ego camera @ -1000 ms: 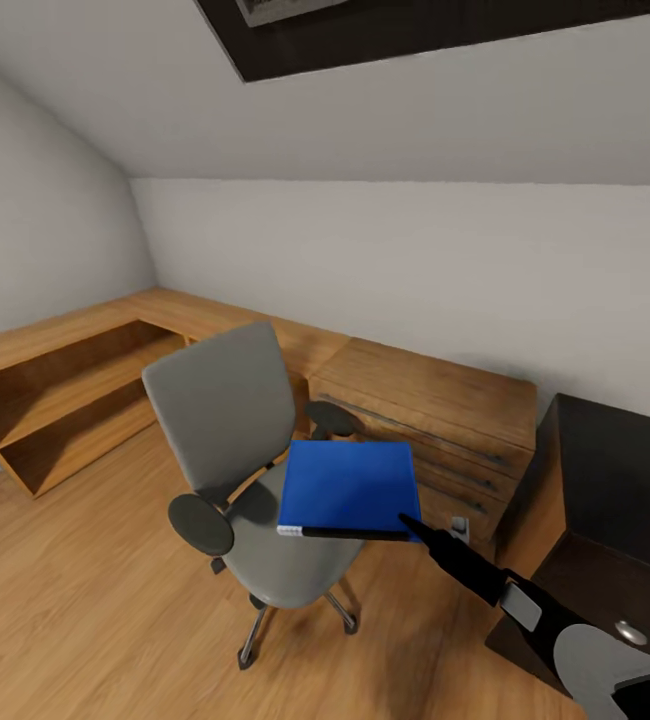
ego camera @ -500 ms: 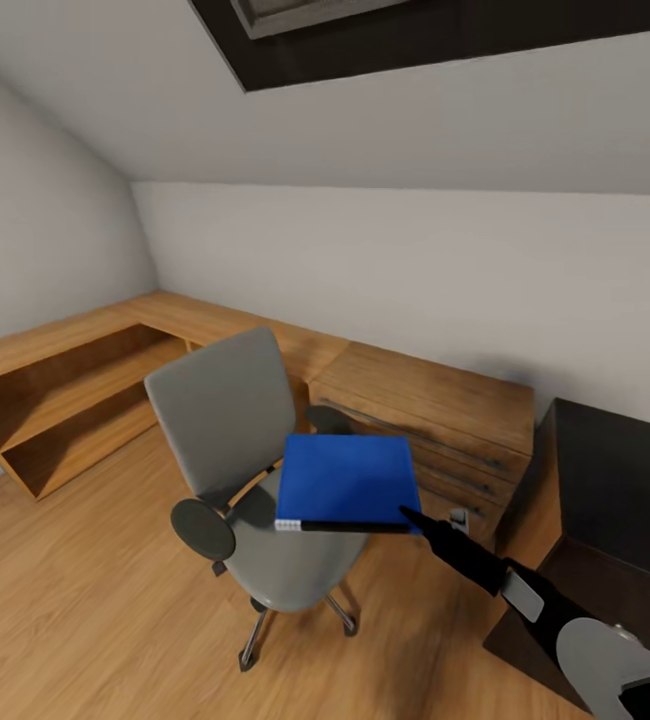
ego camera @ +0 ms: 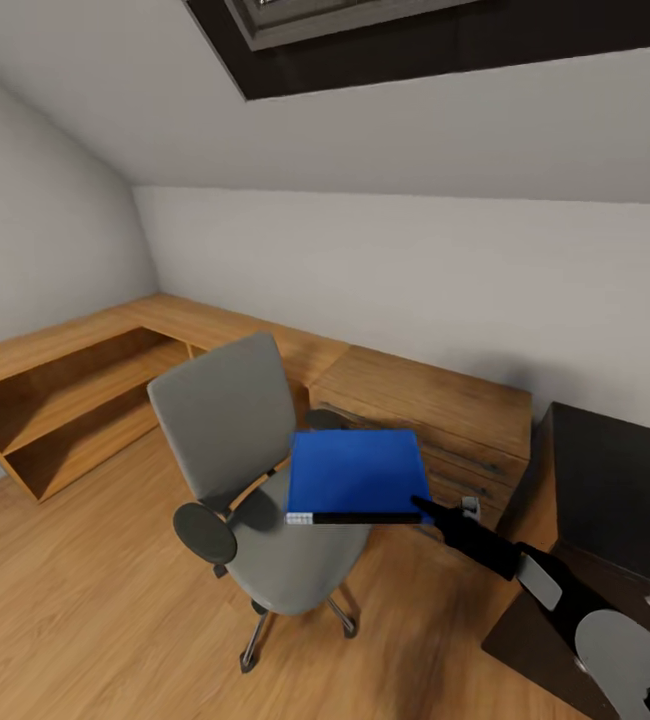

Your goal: In the bedroom, organize the workspace by keeping the computer under the desk, ensuring the monitor is on the desk, placing the keyboard on the desk next to the monitor, placing the mouse on the desk next to the keyboard, moving the folder from the swivel chair onto the desk next to the mouse, stacking the notebook on top of the folder with the pen on top of the notebook, and positioning the swivel chair next to the desk.

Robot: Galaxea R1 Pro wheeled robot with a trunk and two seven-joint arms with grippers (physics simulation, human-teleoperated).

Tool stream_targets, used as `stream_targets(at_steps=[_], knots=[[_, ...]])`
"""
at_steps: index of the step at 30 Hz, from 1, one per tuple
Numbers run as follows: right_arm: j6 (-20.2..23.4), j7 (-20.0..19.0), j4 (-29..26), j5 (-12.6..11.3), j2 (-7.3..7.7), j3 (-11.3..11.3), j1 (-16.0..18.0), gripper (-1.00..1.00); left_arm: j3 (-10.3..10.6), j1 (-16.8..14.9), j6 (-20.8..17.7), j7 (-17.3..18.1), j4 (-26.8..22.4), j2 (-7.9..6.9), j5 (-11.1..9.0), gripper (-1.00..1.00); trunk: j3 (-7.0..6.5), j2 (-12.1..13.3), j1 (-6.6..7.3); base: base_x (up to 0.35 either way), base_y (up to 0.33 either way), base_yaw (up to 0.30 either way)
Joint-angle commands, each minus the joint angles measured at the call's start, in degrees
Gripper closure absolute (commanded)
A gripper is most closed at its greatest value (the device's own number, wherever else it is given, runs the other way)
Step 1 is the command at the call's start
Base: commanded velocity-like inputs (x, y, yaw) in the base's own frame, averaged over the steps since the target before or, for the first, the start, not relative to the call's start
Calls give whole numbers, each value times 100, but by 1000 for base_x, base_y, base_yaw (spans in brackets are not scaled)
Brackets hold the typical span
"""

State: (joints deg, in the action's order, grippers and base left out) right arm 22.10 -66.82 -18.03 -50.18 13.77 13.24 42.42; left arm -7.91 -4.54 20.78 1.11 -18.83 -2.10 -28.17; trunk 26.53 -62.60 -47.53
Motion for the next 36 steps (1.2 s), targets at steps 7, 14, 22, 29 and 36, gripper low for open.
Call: stream_targets(at_steps=[7, 14, 22, 29, 36], knots=[[407, 146, -410, -35, 215, 75, 3, 100, 9, 0, 14, 12, 2, 0, -49, -100, -120, 279, 154, 0, 0, 0], [445, 159, -647, -34, 197, 137, -3, 100, 9, -2, 14, 12, 2, 0, -49, -100, -246, 560, 308, 0, 0, 0], [607, 200, -690, -35, 156, 225, -6, 100, 9, -3, 20, 12, 2, 0, -49, -100, -390, 880, 484, 0, 0, 0], [1116, 769, -1042, -31, 154, 222, -6, 100, 11, -2, 22, 12, 2, 0, -49, -100, -515, 1161, 637, 0, 0, 0], [1221, 1449, -1369, -65, 147, 222, -8, 100, 9, -2, 23, 12, 4, 5, -49, -100, -641, 1442, 791, 0, 0, 0]])
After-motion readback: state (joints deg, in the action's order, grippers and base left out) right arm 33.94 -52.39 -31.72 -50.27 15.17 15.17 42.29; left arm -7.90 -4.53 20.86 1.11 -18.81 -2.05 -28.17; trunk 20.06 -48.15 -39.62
